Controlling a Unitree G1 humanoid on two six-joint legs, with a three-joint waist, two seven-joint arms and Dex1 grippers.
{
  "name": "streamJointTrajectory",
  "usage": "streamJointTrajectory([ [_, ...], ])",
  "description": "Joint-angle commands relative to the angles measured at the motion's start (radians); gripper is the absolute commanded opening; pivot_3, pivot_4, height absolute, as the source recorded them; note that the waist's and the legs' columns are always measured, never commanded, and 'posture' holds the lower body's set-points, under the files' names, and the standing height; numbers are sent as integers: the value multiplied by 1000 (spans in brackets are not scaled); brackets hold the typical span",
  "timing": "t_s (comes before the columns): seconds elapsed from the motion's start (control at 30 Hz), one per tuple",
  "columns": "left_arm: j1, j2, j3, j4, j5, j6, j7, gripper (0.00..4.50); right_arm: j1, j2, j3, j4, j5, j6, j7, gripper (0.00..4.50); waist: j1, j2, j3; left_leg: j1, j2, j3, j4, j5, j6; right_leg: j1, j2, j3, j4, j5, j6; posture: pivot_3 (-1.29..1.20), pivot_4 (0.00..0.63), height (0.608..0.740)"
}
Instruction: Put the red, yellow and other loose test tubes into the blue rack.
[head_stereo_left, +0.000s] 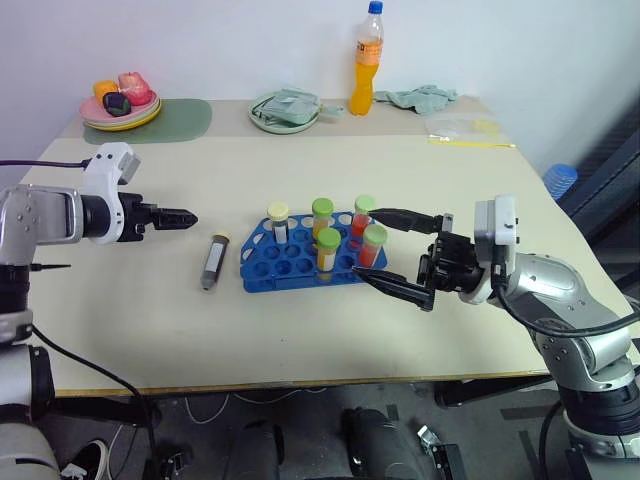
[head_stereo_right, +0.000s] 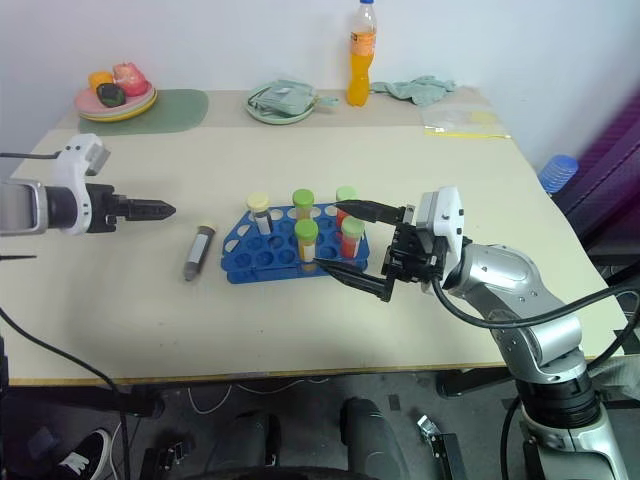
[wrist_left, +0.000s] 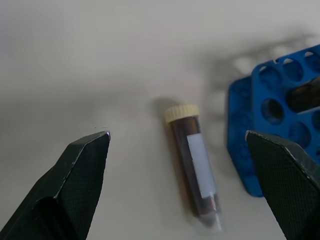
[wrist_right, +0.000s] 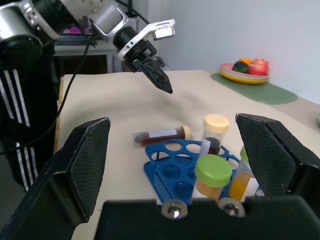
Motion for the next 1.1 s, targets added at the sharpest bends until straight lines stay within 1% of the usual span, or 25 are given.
streamJointTrajectory([
  [0.03,-114,10,-187,134,80,-1,-138,4500,-27,18,-10,-3,-25,-33,-6,4440,-1,0,0,0,0,0,0,0,0,0,0,0,0,0,0,0,150,740],
  [0.1,-193,-12,-277,250,130,-11,-202,4500,-33,24,-6,3,-33,-34,-5,4440,0,0,0,0,0,0,0,0,0,0,0,0,1,0,0,0,150,740],
  [0.2,-269,-42,-408,385,218,-89,-327,4500,-37,31,0,6,-50,-39,-6,4440,0,0,0,0,0,0,0,0,0,0,0,0,0,0,0,0,150,740],
  [0.3,-333,-81,-474,509,287,-119,-407,4500,-30,31,-5,10,-68,-45,-3,4440,0,0,0,-1,0,0,0,0,0,-1,0,0,0,0,0,0,150,740],
  [0.4,-371,-126,-514,583,338,-139,-476,4500,-20,34,-6,8,-81,-51,-4,4440,-1,0,0,-1,0,0,0,0,0,-1,0,0,0,0,0,0,150,740],
  [0.53,-395,-177,-536,643,395,-147,-529,4500,-18,40,-2,4,-92,-54,-11,4440,0,0,0,-2,0,0,0,0,0,-1,0,0,0,0,0,0,150,740],
  [0.63,-396,-196,-544,665,432,-162,-563,4500,-17,42,-2,5,-98,-56,-13,4440,-2,0,0,-2,0,0,0,0,0,-1,0,0,0,0,0,0,150,740],
  [0.9,-375,-265,-484,745,506,-200,-492,4500,-14,46,1,18,-115,-66,-9,4440,-1,0,0,-2,0,-1,1,0,0,-1,0,0,0,1,1,0,150,740],
  [1.0,-368,-281,-467,760,519,-206,-487,3653,-18,51,3,19,-119,-66,-11,4500,-1,0,0,-2,0,-1,1,0,0,-1,0,0,0,1,2,0,150,740],
  [1.07,-365,-288,-458,764,524,-203,-493,2657,-21,53,2,22,-124,-67,-12,4500,-1,0,0,-2,0,-1,1,0,0,-1,0,0,0,1,3,0,150,740],
  [1.1,-365,-290,-453,769,528,-198,-491,2236,-22,52,3,24,-128,-70,-11,4500,-1,0,0,-2,0,-1,1,0,0,-1,0,0,0,2,3,0,150,740],
])
